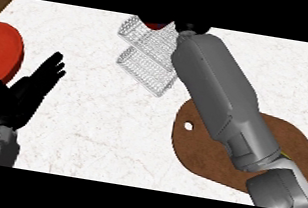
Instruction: Pick the can from the cutting board and place it in the tiered basket
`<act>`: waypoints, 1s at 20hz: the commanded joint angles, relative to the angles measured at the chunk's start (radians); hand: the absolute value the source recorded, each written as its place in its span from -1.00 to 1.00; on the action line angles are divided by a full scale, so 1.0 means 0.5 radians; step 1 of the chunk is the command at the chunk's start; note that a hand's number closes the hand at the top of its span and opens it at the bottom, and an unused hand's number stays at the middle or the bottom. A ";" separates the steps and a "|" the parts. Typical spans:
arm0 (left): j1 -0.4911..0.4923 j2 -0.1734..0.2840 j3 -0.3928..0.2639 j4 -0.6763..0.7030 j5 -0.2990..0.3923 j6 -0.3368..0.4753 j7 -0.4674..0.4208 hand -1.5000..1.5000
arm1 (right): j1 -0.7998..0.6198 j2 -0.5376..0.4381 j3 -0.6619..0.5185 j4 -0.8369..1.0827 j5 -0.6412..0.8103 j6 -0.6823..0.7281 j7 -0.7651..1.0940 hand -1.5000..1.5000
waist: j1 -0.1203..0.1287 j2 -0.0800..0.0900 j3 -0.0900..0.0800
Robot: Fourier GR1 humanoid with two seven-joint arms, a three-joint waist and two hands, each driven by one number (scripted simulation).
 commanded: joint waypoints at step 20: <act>0.023 0.019 0.051 -0.019 0.021 -0.049 -0.006 0.00 | -0.094 -0.001 -0.507 -0.055 -0.827 -0.602 -0.581 -1.00 | -0.022 0.001 0.002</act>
